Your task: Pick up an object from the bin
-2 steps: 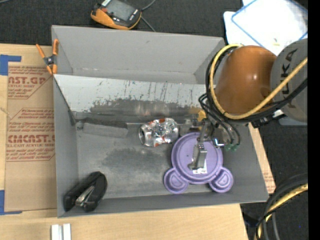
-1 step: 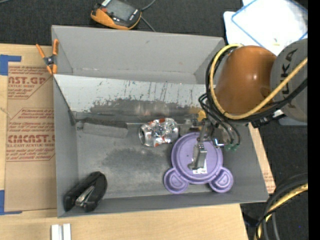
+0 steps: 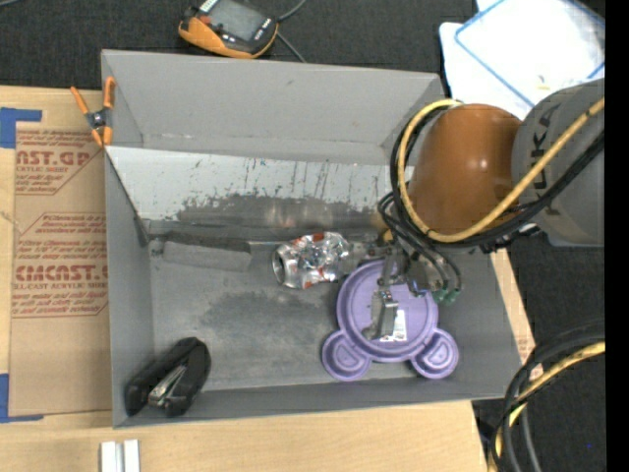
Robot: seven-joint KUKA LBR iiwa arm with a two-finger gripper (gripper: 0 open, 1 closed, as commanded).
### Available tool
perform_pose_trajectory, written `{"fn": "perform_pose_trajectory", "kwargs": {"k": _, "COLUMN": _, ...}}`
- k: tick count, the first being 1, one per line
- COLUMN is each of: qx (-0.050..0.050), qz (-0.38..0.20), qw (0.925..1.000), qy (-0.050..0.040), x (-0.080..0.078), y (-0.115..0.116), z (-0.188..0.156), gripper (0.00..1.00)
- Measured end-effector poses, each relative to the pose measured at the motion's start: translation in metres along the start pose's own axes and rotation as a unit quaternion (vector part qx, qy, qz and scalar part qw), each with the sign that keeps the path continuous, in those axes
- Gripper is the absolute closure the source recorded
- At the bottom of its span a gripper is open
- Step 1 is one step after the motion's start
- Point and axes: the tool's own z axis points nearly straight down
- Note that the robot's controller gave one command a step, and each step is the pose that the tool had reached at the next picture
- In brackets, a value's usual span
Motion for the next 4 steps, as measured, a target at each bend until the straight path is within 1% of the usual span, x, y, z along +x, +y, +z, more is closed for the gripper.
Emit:
{"fn": "perform_pose_trajectory", "kwargs": {"k": 1, "qx": 0.000, "qz": 0.009, "qw": 1.0000, "qy": -0.0026, "x": -0.028, "y": 0.017, "z": -0.007, "gripper": 0.00}}
{"fn": "perform_pose_trajectory", "kwargs": {"k": 2, "qx": 0.000, "qz": -0.152, "qw": 0.9883, "qy": 0.0019, "x": 0.016, "y": 0.006, "z": 0.031, "gripper": 0.00}}
{"fn": "perform_pose_trajectory", "kwargs": {"k": 3, "qx": 0.000, "qz": -0.099, "qw": 0.9951, "qy": -0.0073, "x": -0.035, "y": 0.017, "z": 0.022, "gripper": 0.00}}
{"fn": "perform_pose_trajectory", "kwargs": {"k": 4, "qx": -0.002, "qz": -0.225, "qw": 0.9742, "qy": 0.0053, "x": 0.039, "y": -0.056, "z": 0.068, "gripper": 1.00}}
